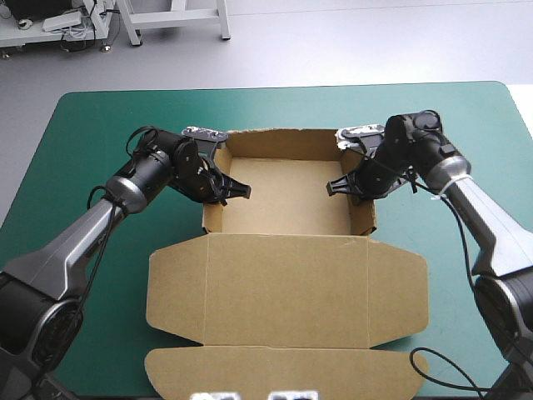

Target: Fold the box

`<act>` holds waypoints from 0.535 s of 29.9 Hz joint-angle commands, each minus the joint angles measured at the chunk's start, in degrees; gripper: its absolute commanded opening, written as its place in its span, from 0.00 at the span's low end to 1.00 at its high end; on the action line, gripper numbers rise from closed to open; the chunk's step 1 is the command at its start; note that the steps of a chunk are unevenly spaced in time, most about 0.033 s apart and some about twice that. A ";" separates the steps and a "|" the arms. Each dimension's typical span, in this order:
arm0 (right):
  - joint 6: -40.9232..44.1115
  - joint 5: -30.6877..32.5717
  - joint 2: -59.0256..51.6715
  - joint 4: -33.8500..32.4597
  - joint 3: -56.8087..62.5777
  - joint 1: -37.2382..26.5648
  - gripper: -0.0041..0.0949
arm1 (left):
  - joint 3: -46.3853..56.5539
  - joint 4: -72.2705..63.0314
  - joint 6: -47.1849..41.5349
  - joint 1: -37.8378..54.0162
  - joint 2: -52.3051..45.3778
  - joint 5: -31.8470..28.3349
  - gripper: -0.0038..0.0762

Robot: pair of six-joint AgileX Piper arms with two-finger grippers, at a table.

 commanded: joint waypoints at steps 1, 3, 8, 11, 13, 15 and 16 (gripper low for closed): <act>-1.04 0.59 1.38 -0.42 -1.54 2.19 0.02 | -1.96 -3.79 3.28 -0.69 -0.93 -1.39 0.04; -0.36 0.99 3.65 0.09 -1.54 2.62 0.02 | -1.96 -3.49 3.39 -0.69 0.47 0.10 0.04; -0.09 2.52 6.81 -0.23 -1.54 2.73 0.02 | -1.96 -0.32 3.68 -0.69 2.90 3.77 0.04; -0.09 2.79 7.16 -0.52 -1.54 2.73 0.02 | -1.96 1.21 3.68 -0.69 3.30 3.66 0.04; -0.09 2.97 7.16 -0.52 -1.54 2.73 0.02 | -1.96 2.00 3.68 -0.69 3.30 3.77 0.04; -0.62 3.64 7.16 -0.67 -1.54 2.73 0.03 | -1.96 2.15 3.79 -0.58 3.39 4.06 0.04; -0.76 4.04 7.16 -0.92 -1.54 2.73 0.03 | -1.96 2.27 4.05 -0.58 3.39 4.14 0.05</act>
